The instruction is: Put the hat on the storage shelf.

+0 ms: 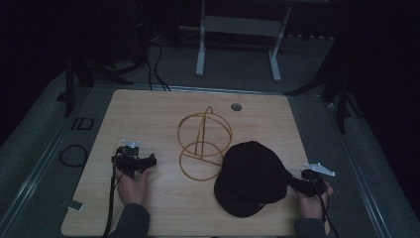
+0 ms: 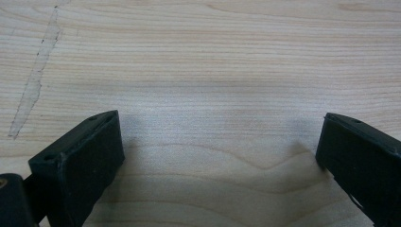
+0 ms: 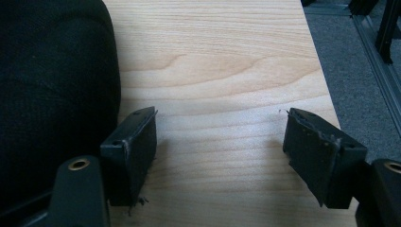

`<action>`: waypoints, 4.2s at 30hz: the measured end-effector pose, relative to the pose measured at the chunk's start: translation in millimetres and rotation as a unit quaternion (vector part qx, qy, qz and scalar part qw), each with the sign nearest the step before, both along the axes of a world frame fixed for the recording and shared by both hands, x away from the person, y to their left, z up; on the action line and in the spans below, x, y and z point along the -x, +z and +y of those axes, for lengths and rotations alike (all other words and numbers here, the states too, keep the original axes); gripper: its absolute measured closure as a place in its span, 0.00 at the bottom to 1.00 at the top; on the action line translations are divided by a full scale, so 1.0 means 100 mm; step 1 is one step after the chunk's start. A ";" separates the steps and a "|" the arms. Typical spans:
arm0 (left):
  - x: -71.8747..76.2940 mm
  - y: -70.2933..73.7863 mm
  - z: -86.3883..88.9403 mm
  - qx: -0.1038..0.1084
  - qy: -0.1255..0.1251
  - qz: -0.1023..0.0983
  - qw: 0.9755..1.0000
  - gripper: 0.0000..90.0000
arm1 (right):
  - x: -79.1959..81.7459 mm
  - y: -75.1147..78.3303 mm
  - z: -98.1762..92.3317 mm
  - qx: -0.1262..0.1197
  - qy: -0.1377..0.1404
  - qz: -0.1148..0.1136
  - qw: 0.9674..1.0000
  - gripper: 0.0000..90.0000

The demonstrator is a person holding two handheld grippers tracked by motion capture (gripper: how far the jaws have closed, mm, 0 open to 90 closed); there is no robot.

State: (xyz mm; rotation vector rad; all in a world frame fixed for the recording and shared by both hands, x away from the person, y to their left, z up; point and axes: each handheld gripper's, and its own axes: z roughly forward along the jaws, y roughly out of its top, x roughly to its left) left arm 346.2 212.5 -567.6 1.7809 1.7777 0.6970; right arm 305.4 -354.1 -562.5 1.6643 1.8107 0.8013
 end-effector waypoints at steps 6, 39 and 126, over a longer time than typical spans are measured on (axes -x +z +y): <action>0.00 0.00 0.00 0.000 0.000 0.000 1.000 0.01 | 0.00 0.00 0.00 0.000 0.000 0.000 1.000 0.29; 0.00 0.00 -0.01 0.000 0.003 0.000 1.000 0.01 | 0.01 0.21 -0.04 0.033 0.080 0.052 0.995 0.36; 0.01 0.00 -0.03 -0.001 0.007 -0.001 1.000 0.01 | -0.37 1.08 1.07 0.007 0.278 0.047 0.959 0.12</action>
